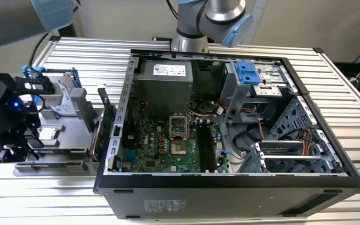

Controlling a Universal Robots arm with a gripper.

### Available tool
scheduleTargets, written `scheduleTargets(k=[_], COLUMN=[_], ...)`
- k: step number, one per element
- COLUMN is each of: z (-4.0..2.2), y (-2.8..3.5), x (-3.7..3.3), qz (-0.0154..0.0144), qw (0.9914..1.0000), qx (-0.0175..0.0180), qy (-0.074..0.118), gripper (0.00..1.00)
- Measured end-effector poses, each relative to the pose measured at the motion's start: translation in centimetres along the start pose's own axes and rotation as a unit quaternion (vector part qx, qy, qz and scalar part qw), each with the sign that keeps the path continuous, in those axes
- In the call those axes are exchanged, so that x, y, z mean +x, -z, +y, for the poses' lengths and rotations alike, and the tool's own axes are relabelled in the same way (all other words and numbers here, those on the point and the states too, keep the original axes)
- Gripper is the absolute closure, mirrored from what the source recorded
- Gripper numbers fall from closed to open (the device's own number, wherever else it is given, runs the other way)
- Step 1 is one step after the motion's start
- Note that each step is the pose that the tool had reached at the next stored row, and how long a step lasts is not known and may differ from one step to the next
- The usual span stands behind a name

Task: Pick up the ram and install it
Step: 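Pick up the ram and move it above insertion slot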

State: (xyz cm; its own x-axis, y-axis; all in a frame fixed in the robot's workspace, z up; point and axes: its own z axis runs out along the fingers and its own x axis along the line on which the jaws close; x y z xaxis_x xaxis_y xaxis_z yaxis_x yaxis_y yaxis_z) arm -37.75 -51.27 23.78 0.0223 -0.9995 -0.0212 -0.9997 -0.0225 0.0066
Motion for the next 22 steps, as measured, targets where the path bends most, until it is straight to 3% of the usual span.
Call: scheduleTargets(k=[2, 22], z=[0.01, -0.01], y=[-0.37, -3.79], x=[0.52, 0.62], qz=[0.0000, 0.0016], qw=[1.00000, 0.99997], qx=[0.0001, 0.0002], qy=[0.000, -0.007], gripper=[0.00, 0.00])
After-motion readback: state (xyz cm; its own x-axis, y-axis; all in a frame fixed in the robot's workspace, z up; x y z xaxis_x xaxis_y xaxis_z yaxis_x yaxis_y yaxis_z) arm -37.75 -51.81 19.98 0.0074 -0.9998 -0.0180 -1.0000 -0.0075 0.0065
